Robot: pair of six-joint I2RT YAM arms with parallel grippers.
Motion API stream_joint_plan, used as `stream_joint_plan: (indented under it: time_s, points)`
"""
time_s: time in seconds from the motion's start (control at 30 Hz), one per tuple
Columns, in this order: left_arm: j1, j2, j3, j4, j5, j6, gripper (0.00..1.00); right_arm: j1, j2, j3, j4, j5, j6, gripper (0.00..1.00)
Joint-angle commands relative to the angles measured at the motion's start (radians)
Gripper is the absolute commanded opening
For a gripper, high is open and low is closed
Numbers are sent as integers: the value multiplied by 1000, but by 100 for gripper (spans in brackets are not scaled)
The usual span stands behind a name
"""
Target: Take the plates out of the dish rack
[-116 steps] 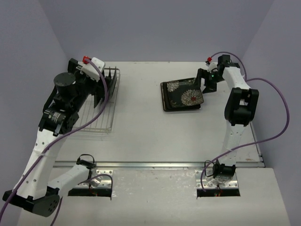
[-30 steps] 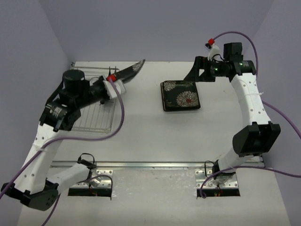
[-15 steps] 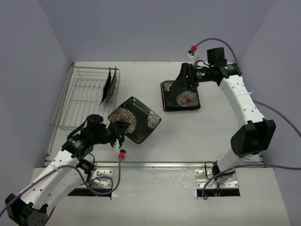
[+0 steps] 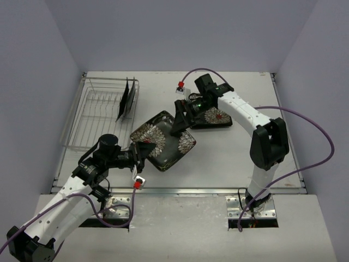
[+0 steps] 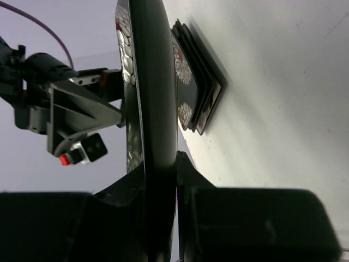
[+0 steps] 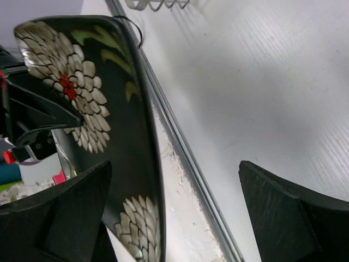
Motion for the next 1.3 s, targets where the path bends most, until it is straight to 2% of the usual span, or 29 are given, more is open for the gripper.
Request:
stream_joint_plan:
  time_s: [0.0,0.1,0.17,0.23,0.27,0.3,0.37,0.47,0.6,0.7,0.77,1.03,1.17,1.27]
  points:
    - [-3,-27,29,198,87,579,0,49,15,32,14,-34,-16,92]
    - [-4,-30,28,202,75,569,0,51,10,19,18,-64,-3,64]
    - [-3,-35,26,204,64,556,1,44,-1,12,18,-90,4,38]
    - [-3,-43,19,207,53,539,7,24,-10,10,19,-113,24,12]
    - [-4,-48,16,209,44,527,12,7,-17,11,20,-129,36,2]
    - [-4,-53,13,211,36,519,18,-9,-22,11,20,-139,44,0]
    - [-2,-67,8,220,6,495,44,-69,-36,8,25,-163,68,0]
    - [-4,-80,12,251,-57,419,77,-196,-48,11,27,-213,95,0]
    - [-4,-95,26,305,-149,296,98,-373,-52,40,24,-241,108,0]
    - [-3,-98,41,358,-242,193,100,-499,-23,75,26,-213,106,0]
    - [-4,-96,55,371,-300,112,100,-539,3,103,27,-183,104,0]
    - [-4,19,228,405,-649,-452,100,-597,132,185,62,-66,49,0]
    - [-2,164,451,289,-841,-775,100,-602,199,190,117,-71,71,0]
    - [-4,246,603,159,-911,-991,100,-604,253,215,139,-78,86,0]
